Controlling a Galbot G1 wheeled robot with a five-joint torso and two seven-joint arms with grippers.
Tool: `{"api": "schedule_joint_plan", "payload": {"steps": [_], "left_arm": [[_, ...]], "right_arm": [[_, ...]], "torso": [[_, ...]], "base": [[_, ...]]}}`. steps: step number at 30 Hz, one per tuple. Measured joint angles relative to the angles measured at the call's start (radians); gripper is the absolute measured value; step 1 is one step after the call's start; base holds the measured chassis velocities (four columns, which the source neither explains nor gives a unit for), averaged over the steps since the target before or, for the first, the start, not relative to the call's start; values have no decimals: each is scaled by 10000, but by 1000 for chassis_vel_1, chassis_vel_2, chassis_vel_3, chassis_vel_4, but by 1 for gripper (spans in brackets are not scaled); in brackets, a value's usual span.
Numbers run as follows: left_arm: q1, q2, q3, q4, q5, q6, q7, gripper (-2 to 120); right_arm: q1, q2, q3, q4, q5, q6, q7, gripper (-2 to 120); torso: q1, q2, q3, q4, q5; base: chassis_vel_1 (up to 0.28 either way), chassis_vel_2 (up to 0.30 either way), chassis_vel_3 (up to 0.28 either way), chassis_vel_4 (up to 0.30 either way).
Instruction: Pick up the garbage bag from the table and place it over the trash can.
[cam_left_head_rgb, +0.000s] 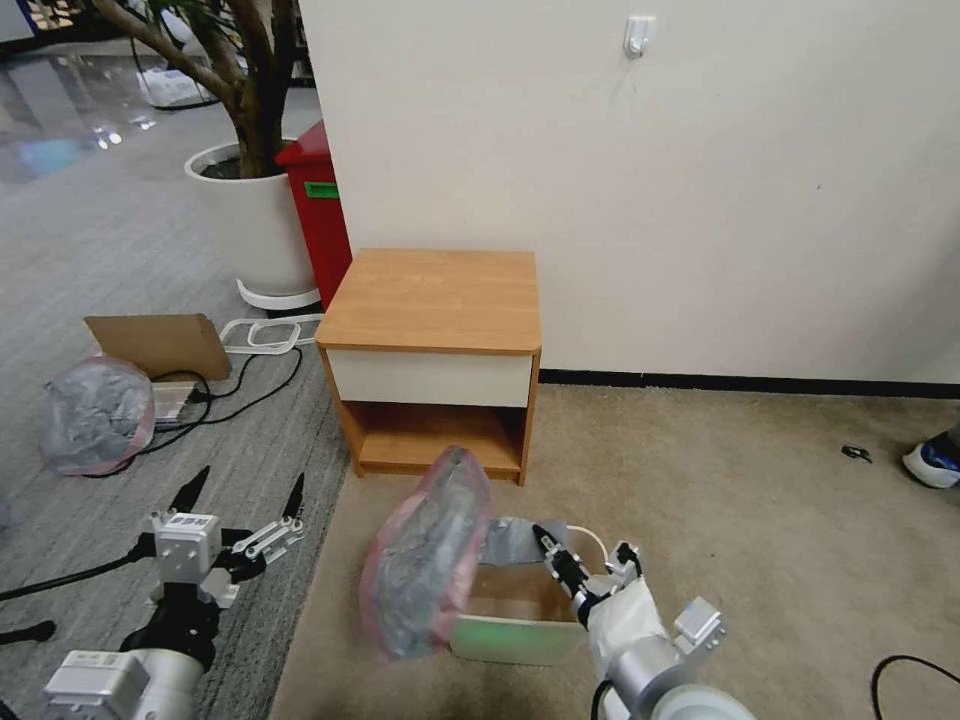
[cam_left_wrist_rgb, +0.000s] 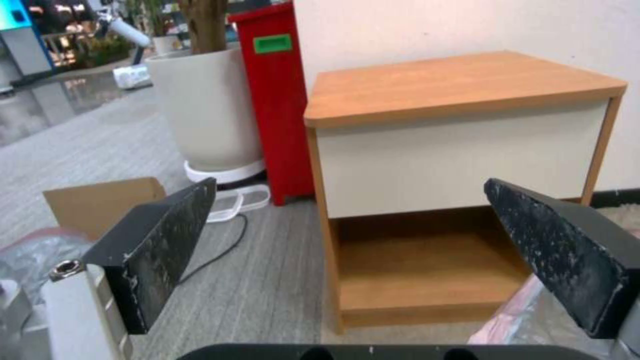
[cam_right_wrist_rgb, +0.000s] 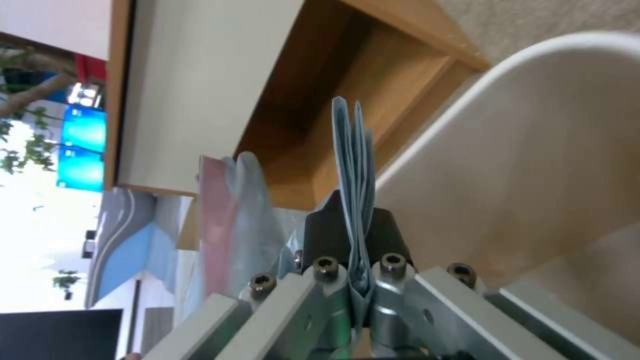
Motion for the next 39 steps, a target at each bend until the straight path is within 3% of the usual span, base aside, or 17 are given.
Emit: {"api": "schedule_joint_plan", "payload": {"steps": [16,25,32,35,39], "left_arm": [[-175,51,181,29,30,66,81,100],[-297,408,609,17,45,792,620,100],[-708,1127,1770,74,281,1298,922,100],[-1241,1393,2865,486,425,1686,968,100],[-1819,1344,3578,1081,734,1928,709,100]], "right_arm": [[-1266,-79,1133,528,-382,133,50,61],[-1495,147,1112,1091,-1246,302,70,94],[-1585,391,1054,1067,-2128,636,60,100],[-1760,569,1104,1051,-2481,714,9,100],[-1846,598,1132,1057,-2654,778,-68,100]], "torso": [[0,0,0,-1,0],[0,0,0,0,-1],[0,0,0,-1,0],[0,0,0,-1,0],[0,-1,0,-1,-1]], "base": [[0,0,0,0],[0,0,0,0],[0,0,0,0],[0,0,0,0],[0,0,0,0]]}}
